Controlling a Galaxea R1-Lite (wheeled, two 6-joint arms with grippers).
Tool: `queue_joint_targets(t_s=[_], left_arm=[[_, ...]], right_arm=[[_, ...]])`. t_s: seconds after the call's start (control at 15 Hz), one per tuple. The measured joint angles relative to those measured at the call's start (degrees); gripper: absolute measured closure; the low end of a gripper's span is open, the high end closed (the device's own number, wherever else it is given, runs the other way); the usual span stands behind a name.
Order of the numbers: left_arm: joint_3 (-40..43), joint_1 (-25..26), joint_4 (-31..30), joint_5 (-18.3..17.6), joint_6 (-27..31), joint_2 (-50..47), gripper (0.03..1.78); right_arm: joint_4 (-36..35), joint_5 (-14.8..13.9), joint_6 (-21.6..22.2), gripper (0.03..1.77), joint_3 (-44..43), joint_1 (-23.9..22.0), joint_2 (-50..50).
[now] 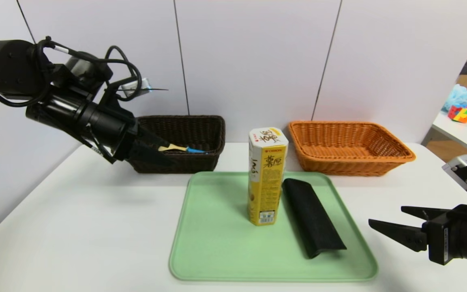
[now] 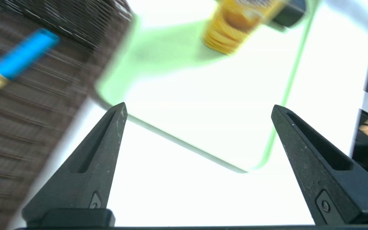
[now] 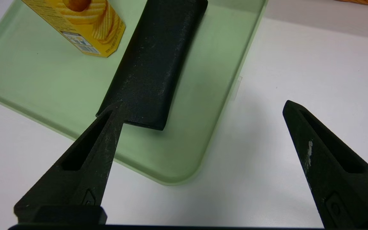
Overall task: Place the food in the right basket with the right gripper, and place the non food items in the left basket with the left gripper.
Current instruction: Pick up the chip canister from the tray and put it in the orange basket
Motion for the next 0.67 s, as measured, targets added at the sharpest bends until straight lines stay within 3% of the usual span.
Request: queue_joint_targets(t_s=[0.4, 0.67], left_arm=[[19.66, -3.63, -6.29, -0.01, 0.79, -9.09, 0.15], [29.78, -5.68, -20.48, -1.3, 7.85, -11.29, 0.14]], right_arm=[[-0.11, -0.02, -0.1, 0.1, 0.17, 2.39, -0.02], [-1.79, 0.0, -0.4, 0.1, -0.24, 4.07, 0.09]])
